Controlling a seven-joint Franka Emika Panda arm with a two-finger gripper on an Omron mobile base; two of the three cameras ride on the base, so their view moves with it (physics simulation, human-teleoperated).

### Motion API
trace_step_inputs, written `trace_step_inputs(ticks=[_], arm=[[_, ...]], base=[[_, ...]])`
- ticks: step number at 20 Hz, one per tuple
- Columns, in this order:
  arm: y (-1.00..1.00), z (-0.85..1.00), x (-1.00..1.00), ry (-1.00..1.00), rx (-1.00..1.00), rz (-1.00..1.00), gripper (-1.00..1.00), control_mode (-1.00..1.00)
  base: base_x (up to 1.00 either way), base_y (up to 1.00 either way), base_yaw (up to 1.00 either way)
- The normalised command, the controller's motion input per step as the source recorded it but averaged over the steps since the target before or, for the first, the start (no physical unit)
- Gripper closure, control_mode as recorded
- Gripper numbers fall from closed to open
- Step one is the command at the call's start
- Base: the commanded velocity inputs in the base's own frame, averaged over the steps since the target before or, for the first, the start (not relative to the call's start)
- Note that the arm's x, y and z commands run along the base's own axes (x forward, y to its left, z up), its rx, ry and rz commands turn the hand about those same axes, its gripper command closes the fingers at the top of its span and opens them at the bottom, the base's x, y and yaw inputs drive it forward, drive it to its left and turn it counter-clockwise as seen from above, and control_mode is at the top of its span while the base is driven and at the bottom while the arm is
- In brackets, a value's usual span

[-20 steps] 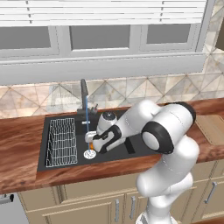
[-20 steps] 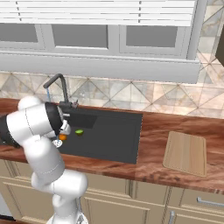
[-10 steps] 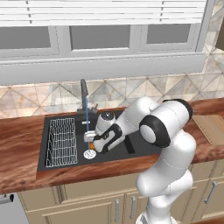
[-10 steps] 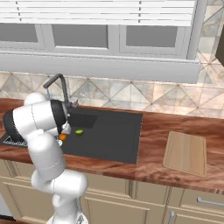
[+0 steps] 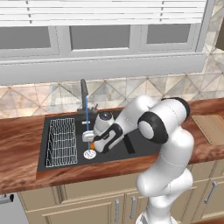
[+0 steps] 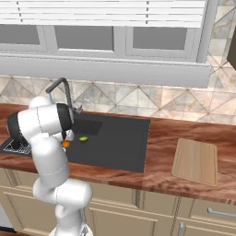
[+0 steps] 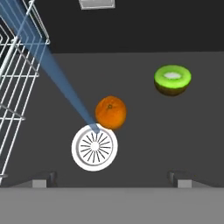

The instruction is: Pick the kiwi, tangerine from the sink and place them on the cutting board to airdry. Then turn off the sink faucet.

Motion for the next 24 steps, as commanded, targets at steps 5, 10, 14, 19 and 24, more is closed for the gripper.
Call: trace_step_inputs(ticks=[5,10,14,19,24], arm=[[0.0,-0.17,0.21,0.0,0.0,0.0,-1.0,-1.0],[0.02,-0.16,0.17,0.0,0.0,0.0,-1.0,-1.0],[0.09,-0.14,0.09,0.0,0.0,0.0,-1.0,-1.0],[0.02,-0.19,0.17,0.0,0.0,-0.01,-1.0,-1.0],[0.02,-0.11,0.23,0.0,0.0,-0.02,-1.0,-1.0]], base=[[0.0,0.0,0.0],[0.0,0.0,0.0],[0.0,0.0,0.0],[0.0,0.0,0.0],[0.0,0.0,0.0]])
